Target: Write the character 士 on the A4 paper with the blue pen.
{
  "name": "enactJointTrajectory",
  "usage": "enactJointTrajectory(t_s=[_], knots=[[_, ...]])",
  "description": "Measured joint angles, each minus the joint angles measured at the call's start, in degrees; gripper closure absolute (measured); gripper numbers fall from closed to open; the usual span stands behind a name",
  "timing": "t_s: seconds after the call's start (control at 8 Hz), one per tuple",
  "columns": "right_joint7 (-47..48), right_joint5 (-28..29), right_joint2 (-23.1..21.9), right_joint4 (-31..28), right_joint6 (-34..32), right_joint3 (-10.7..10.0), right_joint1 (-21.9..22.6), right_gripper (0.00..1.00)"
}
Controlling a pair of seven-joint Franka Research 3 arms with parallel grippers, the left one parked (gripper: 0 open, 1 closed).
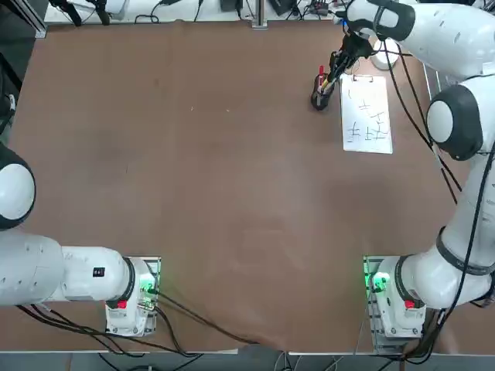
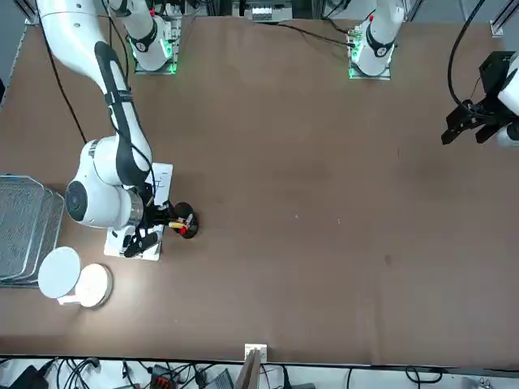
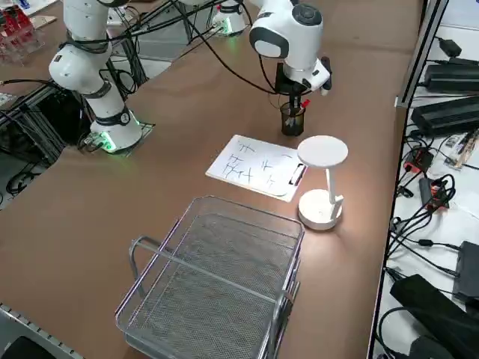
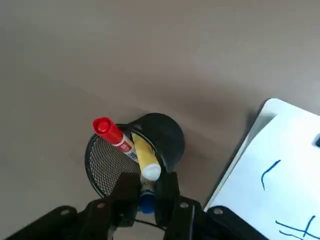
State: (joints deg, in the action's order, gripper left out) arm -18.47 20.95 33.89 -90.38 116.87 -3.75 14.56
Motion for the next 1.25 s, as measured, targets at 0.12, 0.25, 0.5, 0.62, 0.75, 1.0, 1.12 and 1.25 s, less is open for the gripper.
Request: enactJointTrajectory(t_s=[0.12, 0.25, 0.5, 0.62, 0.75, 1.0, 1.12, 1.25], knots=[[0.0, 0.0, 0.0, 0.1, -0.2, 0.0, 0.0, 0.79], [0.0, 0.0, -0.1, 0.2, -0.3, 0.0, 0.0, 0.79], [0.0, 0.0, -0.9, 0.6, -1.9, -0.1, 0.0, 0.79], [0.0, -0.1, -1.7, 0.9, -2.9, -0.3, 0.0, 0.79], [0.0, -0.1, -2.8, 1.2, -3.6, -0.6, 0.0, 0.79], [0.0, -0.1, -5.3, 1.7, -5.3, -1.7, 0.0, 0.79], [0.0, -0.1, -6.4, 2.4, -6.5, -2.6, -0.1, 0.79], [0.0, -0.1, -7.2, 3.6, -8.3, -3.4, -0.1, 0.79]])
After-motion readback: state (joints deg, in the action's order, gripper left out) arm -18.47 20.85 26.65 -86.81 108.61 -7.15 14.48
